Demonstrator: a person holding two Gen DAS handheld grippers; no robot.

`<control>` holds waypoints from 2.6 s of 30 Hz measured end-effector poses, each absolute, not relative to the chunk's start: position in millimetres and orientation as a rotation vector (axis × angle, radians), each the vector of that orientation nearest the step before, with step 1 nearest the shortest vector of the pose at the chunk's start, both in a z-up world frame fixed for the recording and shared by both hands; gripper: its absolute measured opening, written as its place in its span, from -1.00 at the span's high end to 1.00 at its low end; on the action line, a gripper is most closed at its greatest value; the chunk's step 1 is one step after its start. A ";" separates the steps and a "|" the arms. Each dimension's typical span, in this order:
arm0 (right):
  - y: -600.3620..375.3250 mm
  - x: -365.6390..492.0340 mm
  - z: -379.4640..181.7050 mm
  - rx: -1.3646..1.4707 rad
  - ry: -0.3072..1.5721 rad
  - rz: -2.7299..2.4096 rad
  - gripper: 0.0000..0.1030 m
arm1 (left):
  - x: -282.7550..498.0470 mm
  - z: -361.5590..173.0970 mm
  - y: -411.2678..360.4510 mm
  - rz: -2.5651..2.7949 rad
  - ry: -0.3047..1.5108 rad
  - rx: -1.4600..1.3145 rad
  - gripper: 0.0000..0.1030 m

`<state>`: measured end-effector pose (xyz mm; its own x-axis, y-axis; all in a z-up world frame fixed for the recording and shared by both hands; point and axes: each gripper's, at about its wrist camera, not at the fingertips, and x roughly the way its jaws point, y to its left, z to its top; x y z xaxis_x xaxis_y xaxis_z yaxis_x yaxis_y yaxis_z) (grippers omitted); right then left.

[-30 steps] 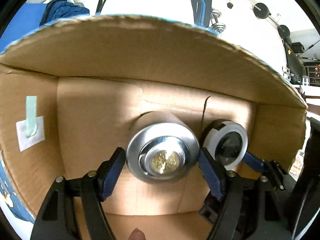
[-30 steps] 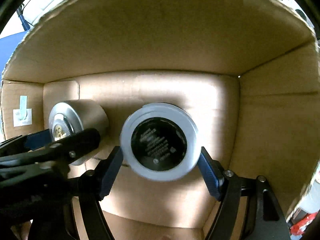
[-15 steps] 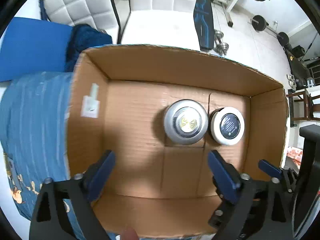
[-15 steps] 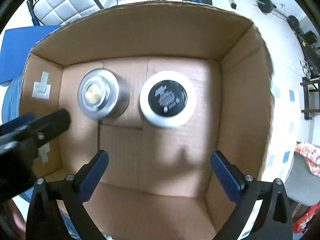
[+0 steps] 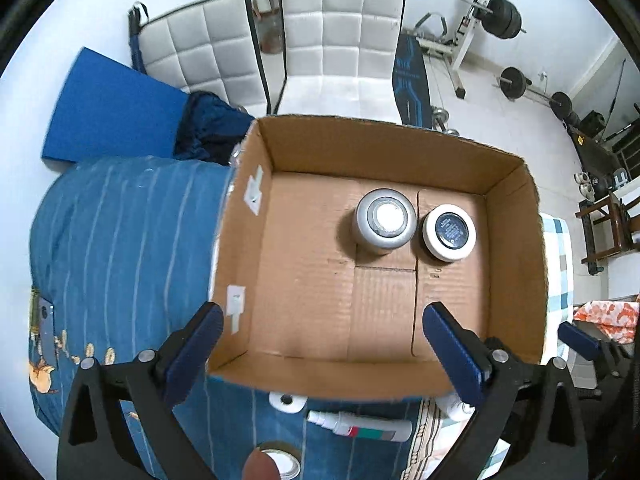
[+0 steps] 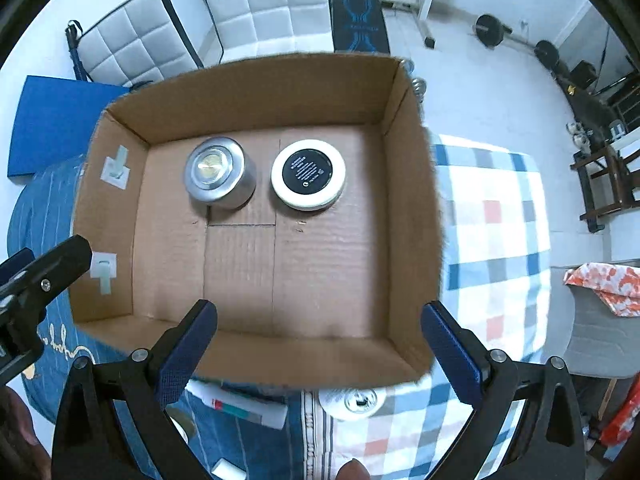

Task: Organize rigid objects
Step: 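Open both tools to release the items and lift out of the box, then grasp the open tin lid with the left tool while the right tool grasps the white cream jar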

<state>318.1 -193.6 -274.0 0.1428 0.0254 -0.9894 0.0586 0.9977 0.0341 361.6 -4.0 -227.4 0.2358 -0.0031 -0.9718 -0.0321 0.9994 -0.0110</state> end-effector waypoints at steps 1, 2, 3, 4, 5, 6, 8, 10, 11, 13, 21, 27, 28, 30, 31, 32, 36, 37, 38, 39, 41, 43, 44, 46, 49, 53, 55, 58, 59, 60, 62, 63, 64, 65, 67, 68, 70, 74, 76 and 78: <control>-193.4 310.2 -266.5 0.069 1.411 -0.025 -1.00 | 354.7 -221.7 -3.4 0.022 1.318 -0.024 -0.99; -193.7 304.5 -260.1 0.062 1.396 -0.030 -1.00 | 346.8 -214.8 -2.6 0.024 1.303 -0.019 -0.99; -194.1 297.5 -252.9 0.058 1.376 -0.036 -1.00 | 341.3 -211.0 -2.1 0.023 1.292 -0.016 -0.99; -196.1 292.9 -244.4 0.060 1.361 -0.034 -1.00 | 336.2 -207.6 -2.2 0.024 1.281 -0.013 -0.99; -196.7 286.6 -238.8 0.058 1.346 -0.036 -1.00 | 328.6 -201.4 -1.5 0.026 1.265 -0.015 -0.99; -197.1 279.2 -231.2 0.050 1.333 -0.040 -1.00 | 322.9 -195.9 -0.4 0.023 1.255 -0.018 -0.99; -198.2 264.9 -216.1 0.055 1.303 -0.039 -1.00 | 311.4 -184.1 -0.7 0.021 1.226 -0.016 -0.99; -198.2 254.2 -204.3 0.039 1.277 -0.047 -1.00 | 298.9 -172.9 -2.6 0.016 1.196 -0.002 -0.99; -197.9 248.5 -199.7 0.038 1.263 -0.048 -1.00 | 292.4 -167.3 -3.8 0.013 1.182 0.003 -0.99; -198.4 235.7 -184.7 0.031 1.231 -0.054 -1.00 | 282.7 -155.7 -4.4 0.000 1.163 0.002 -0.99; -199.9 203.7 -144.7 0.067 1.157 -0.035 -1.00 | 247.9 -117.4 -5.0 -0.026 1.089 0.002 -0.99; -196.4 187.0 -132.9 0.083 1.145 -0.016 -1.00 | 228.8 -102.8 0.5 -0.023 1.066 -0.008 -0.99; -195.7 184.3 -132.1 0.086 1.145 -0.011 -1.00 | 226.8 -102.0 2.2 -0.023 1.066 -0.012 -0.99; -194.6 180.9 -133.8 0.084 1.150 -0.006 -1.00 | 222.5 -103.0 5.4 -0.021 1.070 -0.023 -0.99; -194.6 179.8 -136.6 0.089 1.159 0.001 -1.00 | 220.6 -104.7 7.6 -0.017 1.077 -0.028 -0.99; -195.6 178.4 -141.0 0.098 1.174 0.009 -1.00 | 219.0 -107.0 9.6 -0.013 1.082 -0.035 -0.99; -204.4 174.4 -174.6 0.108 1.248 0.013 -1.00 | 207.3 -133.8 24.2 0.016 1.158 -0.080 -0.99; -208.6 174.6 -189.2 0.113 1.282 0.014 -1.00 | 204.9 -144.1 28.3 0.027 1.185 -0.089 -0.99; -213.0 175.1 -203.3 0.122 1.316 0.014 -1.00 | 200.9 -157.0 33.4 0.041 1.219 -0.099 -0.99; -217.3 175.8 -216.6 0.127 1.345 0.007 -1.00 | 196.1 -174.5 40.5 0.060 1.263 -0.109 -0.99; -225.3 178.6 -245.3 0.138 1.396 -0.001 -1.00 | 189.5 -200.4 49.7 0.091 1.317 -0.121 -0.99; -232.8 184.6 -277.3 0.144 1.453 -0.022 -1.00 | 182.4 -235.7 60.5 0.125 1.400 -0.140 -0.99; -236.4 188.9 -296.2 0.156 1.481 -0.025 -1.00 | 179.4 -248.8 64.6 0.136 1.427 -0.152 -0.99; -240.3 196.0 -324.1 0.170 1.525 -0.041 -1.00 | 173.4 -282.4 73.9 0.169 1.504 -0.180 -0.99; -241.8 206.5 -357.3 0.197 1.569 -0.051 -1.00 | 163.8 -317.6 79.9 0.191 1.580 -0.229 -0.98; -243.8 216.9 -395.1 0.272 1.615 -0.072 -0.89 | 158.2 -354.5 84.4 0.212 1.662 -0.268 -0.98; -243.9 219.5 -407.3 0.294 1.634 -0.080 -0.72 | 157.3 -367.5 84.4 0.210 1.690 -0.284 -0.98; -242.8 222.2 -423.5 0.309 1.662 -0.090 -0.41 | 156.0 -383.6 81.9 0.209 1.725 -0.293 -0.98; -242.6 221.9 -424.1 0.306 1.654 -0.096 -0.41 | 155.7 -388.7 81.0 0.212 1.739 -0.292 -0.98; -242.2 220.8 -424.2 0.303 1.654 -0.096 -0.41 | 155.4 -394.5 80.0 0.208 1.753 -0.300 -0.98; -242.5 216.6 -424.1 0.294 1.661 -0.084 -0.40 | 154.1 -402.1 79.6 0.208 1.769 -0.318 -0.93; -242.8 213.7 -424.3 0.287 1.670 -0.079 -0.40 | 153.9 -404.9 79.5 0.205 1.770 -0.329 -0.84; -243.5 209.1 -424.3 0.277 1.683 -0.075 -0.39 | 153.7 -406.7 79.4 0.202 1.769 -0.340 -0.68; -244.1 203.1 -424.2 0.266 1.696 -0.071 -0.39 | 153.2 -407.4 79.4 0.200 1.765 -0.345 -0.44; -246.7 189.7 -423.5 0.243 1.713 -0.062 -0.39 | 153.9 -407.5 78.3 0.194 1.758 -0.337 -0.21; -248.0 181.3 -423.8 0.228 1.726 -0.062 -0.39 | 156.8 -410.6 76.8 0.187 1.759 -0.331 -0.21; -249.8 163.0 -426.0 0.211 1.753 -0.049 -0.39 | 159.7 -411.5 73.3 0.182 1.758 -0.301 -0.21; -249.8 120.5 -428.9 0.137 1.784 -0.032 -0.38 | 160.0 -406.3 56.0 0.148 1.730 -0.222 -0.21; -247.1 101.9 -429.4 0.097 1.790 -0.028 -0.38 | 158.7 -403.5 41.5 0.123 1.721 -0.166 -0.21; -244.0 85.5 -429.2 0.068 1.780 -0.028 -0.38 | 157.2 -402.4 31.2 0.107 1.714 -0.117 -0.21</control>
